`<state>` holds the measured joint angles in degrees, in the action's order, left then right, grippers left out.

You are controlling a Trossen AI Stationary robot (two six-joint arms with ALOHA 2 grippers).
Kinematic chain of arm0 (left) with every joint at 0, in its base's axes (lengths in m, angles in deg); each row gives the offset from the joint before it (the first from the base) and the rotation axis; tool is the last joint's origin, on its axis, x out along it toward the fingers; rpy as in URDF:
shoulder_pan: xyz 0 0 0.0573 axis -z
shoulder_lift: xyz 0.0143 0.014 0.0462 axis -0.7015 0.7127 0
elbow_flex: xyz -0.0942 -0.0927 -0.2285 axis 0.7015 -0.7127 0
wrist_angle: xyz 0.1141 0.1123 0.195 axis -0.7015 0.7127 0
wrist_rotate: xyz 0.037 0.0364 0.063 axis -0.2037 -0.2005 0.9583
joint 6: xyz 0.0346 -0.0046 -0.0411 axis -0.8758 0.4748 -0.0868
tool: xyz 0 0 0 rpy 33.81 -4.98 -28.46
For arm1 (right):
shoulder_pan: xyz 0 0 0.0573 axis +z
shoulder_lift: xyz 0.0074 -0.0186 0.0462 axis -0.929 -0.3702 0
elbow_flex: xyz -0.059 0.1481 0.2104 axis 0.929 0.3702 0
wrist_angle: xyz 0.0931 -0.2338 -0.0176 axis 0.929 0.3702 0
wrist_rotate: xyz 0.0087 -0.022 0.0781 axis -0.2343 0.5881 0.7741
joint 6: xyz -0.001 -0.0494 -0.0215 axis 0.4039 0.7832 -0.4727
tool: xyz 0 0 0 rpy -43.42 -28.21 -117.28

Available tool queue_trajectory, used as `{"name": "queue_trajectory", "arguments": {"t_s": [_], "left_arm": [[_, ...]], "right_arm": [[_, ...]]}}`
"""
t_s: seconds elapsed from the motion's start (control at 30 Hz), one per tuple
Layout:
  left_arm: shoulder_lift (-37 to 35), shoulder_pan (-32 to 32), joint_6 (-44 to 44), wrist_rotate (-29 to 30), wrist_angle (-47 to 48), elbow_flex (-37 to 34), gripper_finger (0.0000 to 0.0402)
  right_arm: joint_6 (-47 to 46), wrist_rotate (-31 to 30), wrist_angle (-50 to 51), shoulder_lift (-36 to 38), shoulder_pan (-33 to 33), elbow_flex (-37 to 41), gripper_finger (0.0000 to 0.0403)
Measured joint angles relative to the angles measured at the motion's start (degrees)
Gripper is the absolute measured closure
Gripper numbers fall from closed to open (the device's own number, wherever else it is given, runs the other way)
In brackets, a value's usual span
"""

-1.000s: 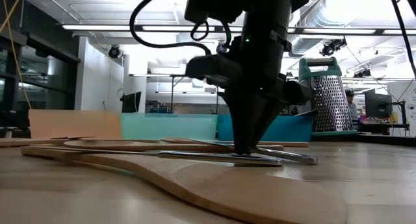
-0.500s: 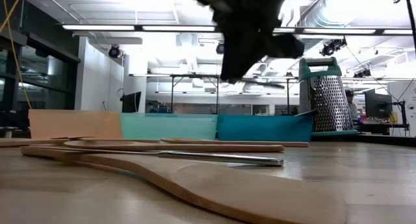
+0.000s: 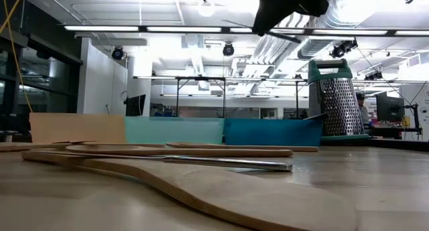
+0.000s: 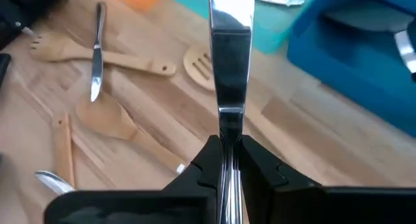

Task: Pick & Place Kitchen Items
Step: Put the silver table knife into the green bin

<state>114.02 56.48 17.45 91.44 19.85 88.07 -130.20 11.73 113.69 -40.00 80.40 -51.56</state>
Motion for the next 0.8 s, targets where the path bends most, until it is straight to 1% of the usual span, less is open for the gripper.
{"name": "queue_trajectory", "arguments": {"t_s": [0.13,0.23,0.37,0.47,0.63,0.8], "left_arm": [[3.57,-4.16,-0.29,-4.41,-5.07,-0.02,0.0249],[5.78,-8.49,0.11,-9.94,-9.3,0.0,0.0249],[7.97,-14.16,1.22,-17.65,-14.46,0.0,0.0249],[9.49,-17.39,2.34,-21.88,-18.18,0.0,0.0249],[11.33,-20.73,4.05,-27.62,-25.48,-0.03,0.0249],[11.78,-21.36,4.3,-28.69,-31.84,-0.04,0.0249]], "right_arm": [[6.25,-0.75,-0.43,2.31,-2.07,0.0,0.0379],[10.91,-1.02,-1.51,3.88,-3.53,0.0,0.0379],[18.02,-0.95,-5.99,6.35,-5.15,0.0,0.0379],[23.25,0.27,-11.09,7.92,-6.3,0.0,0.0379],[31.31,3.32,-18.55,9.23,-7.22,0.0,0.0379],[36.18,7.31,-23.69,9.23,-7.9,0.0,0.0379]]}}
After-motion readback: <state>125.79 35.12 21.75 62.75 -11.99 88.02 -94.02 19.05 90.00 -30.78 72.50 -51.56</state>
